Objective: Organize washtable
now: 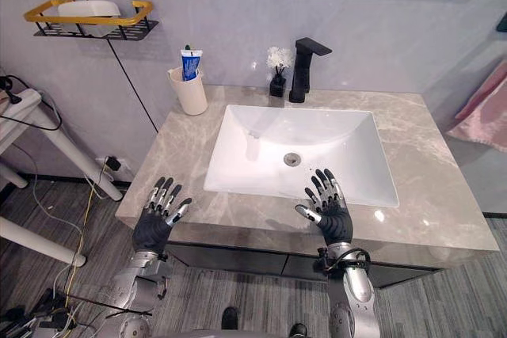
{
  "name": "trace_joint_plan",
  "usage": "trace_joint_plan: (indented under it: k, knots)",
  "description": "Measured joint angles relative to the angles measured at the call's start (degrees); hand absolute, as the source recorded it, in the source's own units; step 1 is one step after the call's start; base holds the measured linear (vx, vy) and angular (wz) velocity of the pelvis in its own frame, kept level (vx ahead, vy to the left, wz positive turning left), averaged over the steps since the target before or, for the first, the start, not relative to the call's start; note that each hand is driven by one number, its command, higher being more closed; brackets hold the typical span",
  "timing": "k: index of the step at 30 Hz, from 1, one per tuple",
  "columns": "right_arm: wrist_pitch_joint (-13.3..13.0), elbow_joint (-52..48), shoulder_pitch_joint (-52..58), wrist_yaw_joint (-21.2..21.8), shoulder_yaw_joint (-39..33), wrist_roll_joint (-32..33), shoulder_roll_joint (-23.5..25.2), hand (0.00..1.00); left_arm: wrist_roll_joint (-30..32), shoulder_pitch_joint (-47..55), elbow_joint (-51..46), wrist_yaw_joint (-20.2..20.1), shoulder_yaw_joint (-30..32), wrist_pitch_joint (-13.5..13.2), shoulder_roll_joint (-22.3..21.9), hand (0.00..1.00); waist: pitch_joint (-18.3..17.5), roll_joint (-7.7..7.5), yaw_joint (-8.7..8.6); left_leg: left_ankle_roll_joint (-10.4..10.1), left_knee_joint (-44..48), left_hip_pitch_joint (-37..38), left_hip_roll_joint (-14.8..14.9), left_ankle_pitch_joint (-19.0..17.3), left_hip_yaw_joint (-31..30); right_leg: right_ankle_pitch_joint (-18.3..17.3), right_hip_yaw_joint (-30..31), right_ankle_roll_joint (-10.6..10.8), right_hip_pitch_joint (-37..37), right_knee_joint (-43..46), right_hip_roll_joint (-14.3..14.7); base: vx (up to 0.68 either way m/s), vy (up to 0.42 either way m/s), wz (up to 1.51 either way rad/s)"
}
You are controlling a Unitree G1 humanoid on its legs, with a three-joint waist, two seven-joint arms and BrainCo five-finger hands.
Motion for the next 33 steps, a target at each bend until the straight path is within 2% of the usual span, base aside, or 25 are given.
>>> trace_joint_plan:
  k: [2, 4, 5, 6, 7, 8, 9, 10, 11, 12, 13, 14, 15, 16, 17, 18, 19, 20, 21, 24, 26, 30, 33]
  knots:
    - [-0.1, -0.4, -0.1, 0.0, -0.2, -1.3, 0.4, 0.00, 0.0, 0.0, 0.0, 0.0, -0.8, -0.4, 0.1, 0.00, 0.0, 0.03, -0.04, 0.2, 0.3, -0.1, -0.1, -0.1, 2.6, 0.0, 2.8, 0.1, -2.4, 2.0, -0.5, 0.00, 0.078, -0.69]
    - [-0.1, -1.8, -0.2, -0.1, -0.6, -3.4, 0.7, 0.00, 0.1, -2.1, 1.3, 0.0, -1.1, -1.3, 0.7, 0.00, 0.3, -0.19, -0.10, 0.8, 0.4, -0.8, -0.3, -0.5, 7.9, 0.8, 8.1, 0.2, -7.2, 5.0, -0.7, -0.03, 0.084, -1.04]
    - [-0.2, -2.0, -0.3, -0.2, -0.9, -3.9, 0.8, 0.00, 0.1, -2.9, 1.8, 0.0, -1.1, -1.3, 0.9, 0.00, 0.5, -0.33, -0.09, 0.9, 0.4, -0.7, -0.3, -0.6, 9.5, 0.5, 8.6, 0.0, -7.9, 4.8, -0.6, -0.06, 0.092, -1.40]
    - [0.1, -1.7, -1.4, -1.0, -1.2, -4.3, 0.9, 0.00, 0.1, -5.1, 2.7, 0.2, -0.8, -1.4, 1.4, 0.00, 0.6, -0.55, -0.11, 1.5, 1.1, -1.1, -0.5, -1.0, 13.4, 0.0, 6.9, -1.0, -9.3, 4.7, -1.4, -0.06, 0.108, -1.54]
    - [0.8, -0.3, -1.8, -2.8, -1.6, -4.4, 0.7, 0.00, 0.3, -7.4, 4.3, 0.3, -0.7, -1.4, 1.5, 0.00, 0.8, 0.59, -0.20, 3.9, 2.7, -2.8, 1.5, -2.5, 16.8, -1.9, 3.0, -3.8, -10.3, 6.5, -2.2, -0.13, 0.064, -1.57]
    - [1.0, 0.5, -2.1, -3.6, -2.0, -4.5, 0.6, 0.00, 0.4, -8.8, 4.5, 0.5, -0.4, -1.2, 1.5, 0.00, 1.7, 0.81, -0.15, 4.3, 3.1, -2.5, 2.1, -2.8, 18.4, -2.9, 0.4, -3.8, -11.7, 11.2, -3.2, -0.17, 0.024, -1.39]
    - [1.9, 1.9, -2.2, -5.0, -2.4, -5.1, 0.8, 0.00, 0.6, -9.8, 4.1, 0.6, 0.1, -1.2, 1.8, 0.00, 3.3, -0.06, -0.71, 4.5, 3.5, -2.1, 2.4, -3.0, 21.1, -5.9, -4.3, -3.9, -14.2, 23.8, -6.0, -0.19, -0.010, -1.06]
    - [2.8, 3.3, -0.6, -5.8, -2.4, -5.7, 1.2, 0.00, 0.8, -10.0, 3.5, 0.6, 0.3, -1.3, 2.1, 0.00, 3.7, -1.73, -1.11, 4.7, 5.0, -2.2, 2.3, -3.8, 23.2, -9.4, -7.7, -4.5, -13.8, 34.5, -8.8, -0.10, -0.002, -0.97]
    - [3.2, 4.3, 0.1, -6.4, -2.3, -6.1, 1.2, 0.00, 0.8, -9.8, 3.3, 0.6, 0.5, -1.3, 2.0, 0.00, 3.6, -2.30, -0.89, 4.5, 5.6, -2.0, 2.3, -4.1, 24.2, -10.5, -8.7, -5.0, -13.0, 38.4, -9.8, -0.01, -0.046, -0.95]
    - [4.3, 6.2, 0.8, -6.7, -2.2, -6.3, 1.2, 0.00, 0.8, -9.5, 2.8, 0.9, 1.1, -1.3, 1.8, 0.00, 3.1, -4.72, -0.33, 4.5, 8.5, -2.2, 2.4, -5.3, 26.8, -11.1, -9.9, -4.5, -10.2, 41.7, -10.7, 0.03, -0.065, -0.98]
    - [4.7, 6.6, 0.7, -6.7, -2.0, -6.4, 0.9, 0.00, 0.8, -9.5, 2.0, 1.2, 1.4, -1.2, 1.7, 0.00, 3.2, -5.32, 0.01, 3.9, 11.0, -3.1, 2.7, -6.4, 28.6, -11.6, -10.1, -2.6, -10.1, 39.5, -10.4, -0.03, -0.072, -1.45]
    - [4.9, 6.7, 0.0, -6.8, -0.9, -6.4, -0.7, 0.00, 0.7, -9.4, 1.8, 1.5, 2.4, -1.2, 0.3, 0.00, 3.0, -4.15, 0.98, 3.6, 14.0, -6.3, 4.5, -7.9, 30.2, -11.0, -9.0, -0.7, -11.2, 34.9, -7.0, -0.15, -0.046, -1.70]
    - [4.8, 6.7, -0.3, -6.8, -0.8, -6.4, -2.4, 0.00, 0.7, -8.8, 2.4, 1.5, 2.5, -1.0, -1.2, 0.00, 1.3, -0.92, 2.70, 3.6, 11.7, -7.8, 6.0, -7.4, 30.1, -11.8, -5.3, 3.0, -10.0, 26.2, -2.0, -0.19, -0.029, -1.66]
    - [4.9, 6.9, -1.2, -6.8, -0.6, -6.3, -2.6, 0.00, 0.7, -9.0, 2.0, 1.5, 2.3, -1.1, -1.7, 0.00, 1.6, -1.41, 2.98, 3.8, 12.0, -7.5, 5.9, -7.1, 32.3, -13.9, -4.6, 1.6, -10.2, 28.1, -3.0, -0.09, -0.069, -1.22]
    - [4.8, 7.3, -1.9, -6.8, 0.6, -6.2, -2.4, 0.00, 0.7, -9.6, 1.7, 1.5, 2.5, -1.2, -1.6, 0.00, 1.7, -3.14, 2.97, 4.3, 14.2, -7.6, 5.4, -7.5, 34.2, -16.2, -4.2, -0.5, -7.5, 26.3, -3.9, -0.02, -0.097, -0.74]
    - [4.9, 7.8, -2.7, -6.8, 2.3, -6.1, -2.9, 0.00, 0.7, -10.3, 1.8, 1.5, 2.5, -1.2, -1.6, 0.00, 1.8, -3.35, 3.14, 4.6, 16.1, -8.5, 6.2, -7.9, 35.2, -16.1, -3.5, -2.2, -5.7, 20.2, -2.2, -0.05, -0.160, -0.51]
    - [5.0, 7.3, -2.9, -6.6, 4.6, -5.5, -4.3, 0.00, 0.7, -10.2, 2.8, 1.6, 1.7, -0.4, -2.3, 0.00, 1.7, -0.63, 3.10, 4.2, 18.6, -10.1, 9.0, -8.1, 35.2, -11.3, -4.0, -2.8, -2.5, 12.4, 1.9, -0.11, -0.144, -0.32]
    - [5.0, 7.0, -2.7, -6.5, 5.0, -5.1, -4.3, 0.00, 0.7, -10.0, 3.3, 1.5, 0.6, -0.4, -2.3, 0.00, 1.7, -0.06, 3.21, 3.9, 19.2, -10.3, 9.8, -8.4, 35.1, -10.2, -4.1, -3.1, -1.1, 9.9, 3.0, -0.12, -0.125, 0.05]
    - [4.8, 6.7, -1.7, -6.3, 5.4, -4.0, -4.1, 0.00, 0.7, -10.3, 3.9, 1.5, -1.0, -0.2, -2.2, 0.00, 1.7, 0.11, 3.10, 3.8, 20.3, -10.4, 10.5, -8.4, 34.1, -9.2, -5.4, -3.2, 1.1, 7.6, 3.8, -0.07, -0.078, 0.39]
    - [4.7, 6.6, 1.8, -6.3, 5.4, -3.6, -3.2, 0.00, 2.4, -9.3, 7.0, 2.0, -4.5, 2.1, -2.1, 0.00, 1.8, 0.06, 3.03, 3.1, 21.2, -10.0, 10.2, -8.8, 31.0, -9.7, -8.4, -2.6, 3.6, 7.8, 3.9, -0.05, -0.025, 0.49]
    - [4.9, 6.7, 2.4, -6.3, 5.0, -3.6, -3.0, 0.00, 2.4, -7.2, 7.8, 2.7, -4.8, 3.2, -1.9, 0.00, 1.9, 0.16, 3.16, 3.2, 21.4, -9.1, 9.5, -8.8, 29.6, -9.9, -9.1, -2.3, 4.8, 7.9, 3.5, -0.04, 0.020, 0.36]
    - [4.8, 6.7, -0.9, -6.6, 4.8, -3.6, -2.4, 0.00, 2.3, -5.6, 8.4, 2.8, -4.6, 3.6, -0.6, 0.00, 2.0, -0.62, 3.36, 3.6, 20.2, -6.9, 8.0, -9.1, 28.0, -10.6, -10.1, -1.3, 7.2, 8.2, 2.3, -0.05, 0.065, 0.21]
    - [4.4, 6.7, -3.1, -7.1, 4.9, -2.9, -2.0, 0.00, 2.2, -5.6, 8.5, 3.9, -4.4, 4.3, -0.2, 0.00, 1.6, -0.23, 4.47, 3.9, 19.7, -6.0, 7.3, -9.3, 28.4, -10.9, -9.4, -1.2, 6.9, 9.4, 1.4, -0.06, 0.087, -0.03]
